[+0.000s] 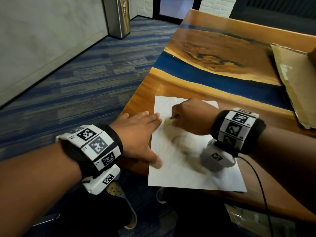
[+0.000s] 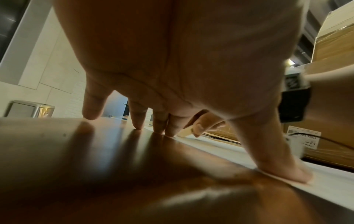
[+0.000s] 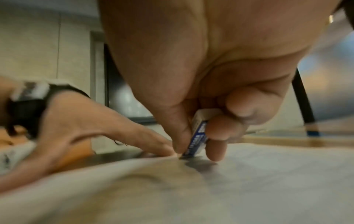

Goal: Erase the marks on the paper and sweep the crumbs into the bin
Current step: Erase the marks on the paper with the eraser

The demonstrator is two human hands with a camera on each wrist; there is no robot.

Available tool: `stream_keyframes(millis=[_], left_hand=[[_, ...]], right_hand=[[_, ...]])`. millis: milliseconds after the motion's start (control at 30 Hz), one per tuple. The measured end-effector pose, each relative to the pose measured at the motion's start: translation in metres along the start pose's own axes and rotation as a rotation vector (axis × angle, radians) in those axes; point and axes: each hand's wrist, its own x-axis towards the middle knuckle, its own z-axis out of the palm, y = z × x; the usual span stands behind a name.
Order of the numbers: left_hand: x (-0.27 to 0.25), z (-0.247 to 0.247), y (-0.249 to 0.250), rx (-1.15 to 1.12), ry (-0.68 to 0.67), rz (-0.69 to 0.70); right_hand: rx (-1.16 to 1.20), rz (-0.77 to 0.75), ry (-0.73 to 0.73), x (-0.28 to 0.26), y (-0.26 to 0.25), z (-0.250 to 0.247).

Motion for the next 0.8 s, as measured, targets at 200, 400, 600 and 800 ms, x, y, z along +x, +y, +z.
stream_keyframes(millis=[200, 400, 600, 800], left_hand=[[0.002, 0.001, -0.004, -0.025, -0.013, 0.017], [0.006, -0.001, 0.001, 0.034, -0.012, 0.022], [0.007, 0.000, 0.000, 0.034, -0.033, 0.008], [0.008, 0.001, -0.001, 0.011, -0.021, 0.016]], right_hand=[[0.025, -0.224, -0.115, -0.023, -0.028, 0.005], [-0.032, -0.007, 0.014, -0.005, 0.004, 0.005], [0.044, -0.101, -0.061, 0.000, 0.009, 0.006], [-0.004, -0.304, -0.082, -0.022, -0.015, 0.007]])
